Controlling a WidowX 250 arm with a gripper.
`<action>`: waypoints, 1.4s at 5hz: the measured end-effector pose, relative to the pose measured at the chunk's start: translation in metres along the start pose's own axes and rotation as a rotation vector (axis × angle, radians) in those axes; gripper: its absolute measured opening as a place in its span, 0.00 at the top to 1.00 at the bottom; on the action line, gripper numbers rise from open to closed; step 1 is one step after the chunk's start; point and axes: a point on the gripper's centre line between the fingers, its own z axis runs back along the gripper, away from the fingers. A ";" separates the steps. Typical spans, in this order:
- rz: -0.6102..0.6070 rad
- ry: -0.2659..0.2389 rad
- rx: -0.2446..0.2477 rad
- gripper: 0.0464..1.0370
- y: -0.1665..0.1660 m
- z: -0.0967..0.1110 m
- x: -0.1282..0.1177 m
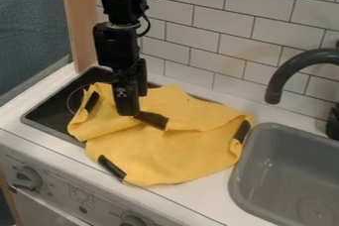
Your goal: Unfold the cloth bottom to the top
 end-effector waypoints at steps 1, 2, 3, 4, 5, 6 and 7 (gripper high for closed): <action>0.002 -0.001 0.026 0.04 0.002 -0.008 0.000; -0.001 -0.005 0.031 0.04 0.003 -0.010 -0.002; 0.005 -0.027 0.068 0.04 0.004 -0.022 0.000; 0.003 -0.020 0.081 0.04 -0.002 -0.032 -0.002; -0.013 -0.023 0.092 0.04 -0.006 -0.042 -0.005; -0.019 -0.021 0.090 0.04 -0.014 -0.045 -0.009; -0.013 -0.019 0.093 0.09 -0.020 -0.049 -0.010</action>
